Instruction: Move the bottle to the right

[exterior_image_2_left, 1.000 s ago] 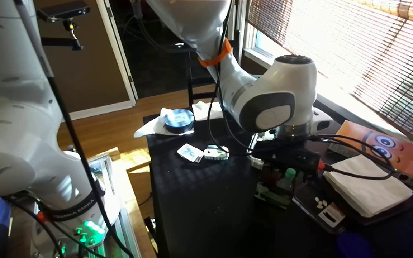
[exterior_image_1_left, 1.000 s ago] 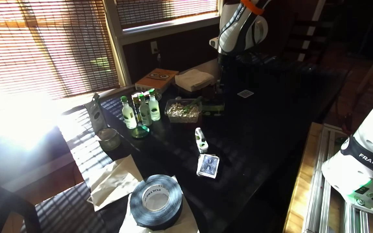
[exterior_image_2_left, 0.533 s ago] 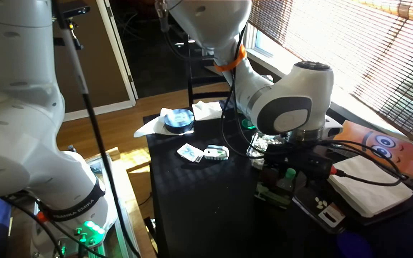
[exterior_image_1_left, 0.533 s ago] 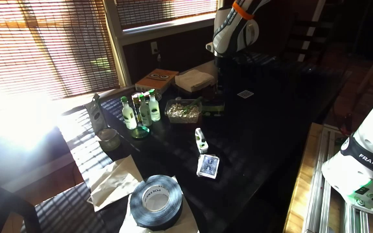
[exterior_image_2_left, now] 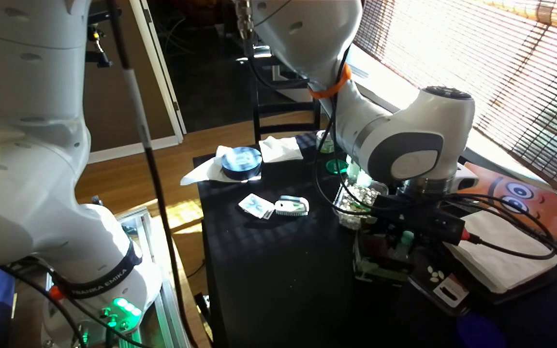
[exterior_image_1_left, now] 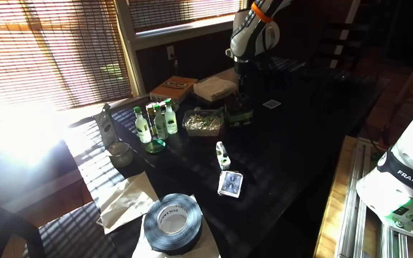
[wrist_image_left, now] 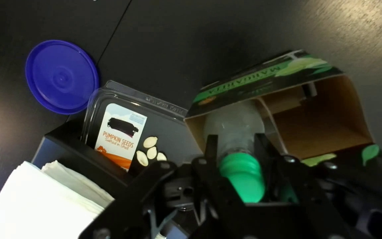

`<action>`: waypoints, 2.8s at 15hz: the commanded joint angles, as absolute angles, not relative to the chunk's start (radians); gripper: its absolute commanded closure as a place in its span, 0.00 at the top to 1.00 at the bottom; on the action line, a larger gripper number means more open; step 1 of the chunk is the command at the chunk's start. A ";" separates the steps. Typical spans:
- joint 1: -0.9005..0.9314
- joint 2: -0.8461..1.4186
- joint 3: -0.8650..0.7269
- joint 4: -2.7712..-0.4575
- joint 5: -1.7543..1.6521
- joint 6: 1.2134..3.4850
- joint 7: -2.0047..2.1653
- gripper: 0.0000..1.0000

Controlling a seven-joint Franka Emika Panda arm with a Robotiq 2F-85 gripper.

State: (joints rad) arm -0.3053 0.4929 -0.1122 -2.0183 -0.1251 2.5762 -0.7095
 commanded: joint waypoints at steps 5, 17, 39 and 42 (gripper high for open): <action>-0.369 0.400 -0.068 -1.994 -0.039 2.438 -0.753 0.07; -0.345 0.215 -0.116 -1.877 0.012 2.251 -0.753 0.07; -0.138 0.393 -0.026 -1.816 0.042 2.491 -0.603 0.07; -0.097 0.523 -0.032 -1.679 -0.052 2.516 -0.526 0.07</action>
